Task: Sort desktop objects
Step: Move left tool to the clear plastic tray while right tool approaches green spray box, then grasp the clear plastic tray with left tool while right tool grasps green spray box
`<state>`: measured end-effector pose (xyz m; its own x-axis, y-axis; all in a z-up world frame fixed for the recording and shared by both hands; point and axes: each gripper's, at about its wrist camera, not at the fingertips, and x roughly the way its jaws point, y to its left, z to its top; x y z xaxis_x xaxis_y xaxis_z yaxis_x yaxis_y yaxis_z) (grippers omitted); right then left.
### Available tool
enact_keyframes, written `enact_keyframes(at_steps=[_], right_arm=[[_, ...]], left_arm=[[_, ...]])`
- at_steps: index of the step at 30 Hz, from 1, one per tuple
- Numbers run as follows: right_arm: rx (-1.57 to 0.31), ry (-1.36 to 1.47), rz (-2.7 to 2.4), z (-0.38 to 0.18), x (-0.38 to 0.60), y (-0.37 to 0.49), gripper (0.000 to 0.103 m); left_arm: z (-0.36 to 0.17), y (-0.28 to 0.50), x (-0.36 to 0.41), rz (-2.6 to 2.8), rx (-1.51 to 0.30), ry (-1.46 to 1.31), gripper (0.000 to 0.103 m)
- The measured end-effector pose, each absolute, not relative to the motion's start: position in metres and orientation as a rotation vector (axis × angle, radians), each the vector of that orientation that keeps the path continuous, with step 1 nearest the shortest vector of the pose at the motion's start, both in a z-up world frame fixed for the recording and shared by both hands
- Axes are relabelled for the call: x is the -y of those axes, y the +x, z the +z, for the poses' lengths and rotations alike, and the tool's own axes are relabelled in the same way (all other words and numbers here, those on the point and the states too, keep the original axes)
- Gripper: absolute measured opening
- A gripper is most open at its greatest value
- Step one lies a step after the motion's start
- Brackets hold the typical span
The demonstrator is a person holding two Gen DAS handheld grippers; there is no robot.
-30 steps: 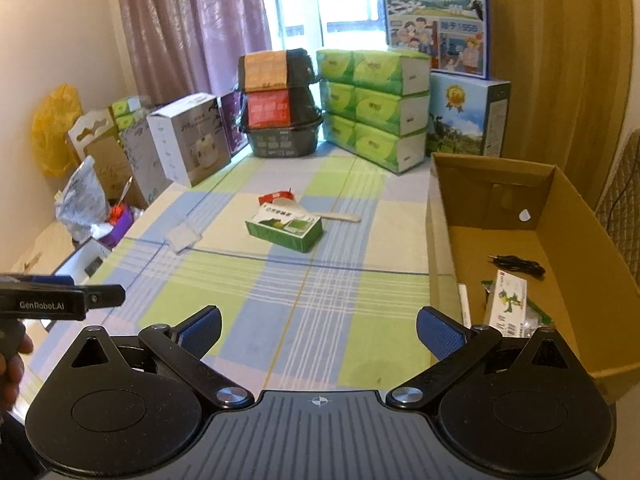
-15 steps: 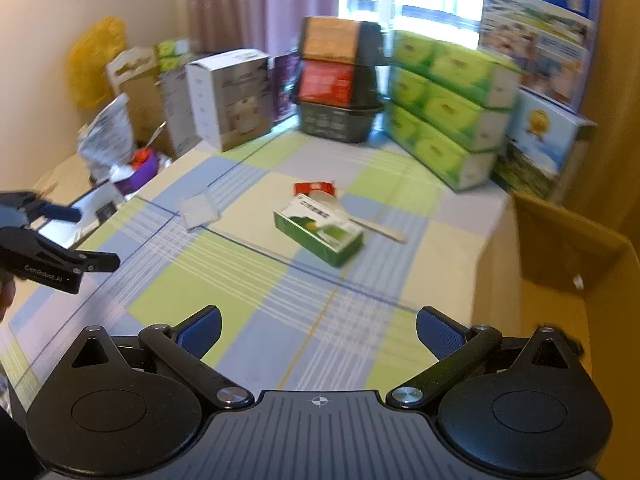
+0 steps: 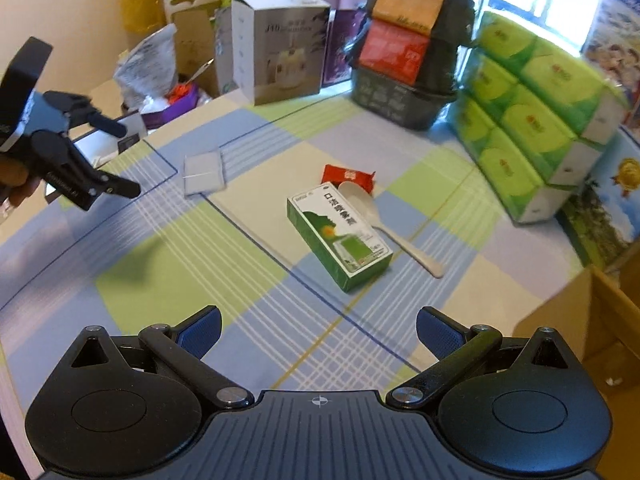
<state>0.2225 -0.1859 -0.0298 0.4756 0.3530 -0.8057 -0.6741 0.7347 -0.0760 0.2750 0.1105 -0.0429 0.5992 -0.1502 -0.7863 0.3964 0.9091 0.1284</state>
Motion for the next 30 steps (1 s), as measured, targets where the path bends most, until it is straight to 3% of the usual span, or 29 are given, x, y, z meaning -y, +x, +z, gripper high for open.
enact_keyframes(at_steps=[30], right_arm=[[-0.888, -0.525, 0.739, -0.100, 0.142, 0.332, 0.101]], left_arm=[[-0.087, 0.357, -0.107, -0.442, -0.877, 0.328, 0.101]])
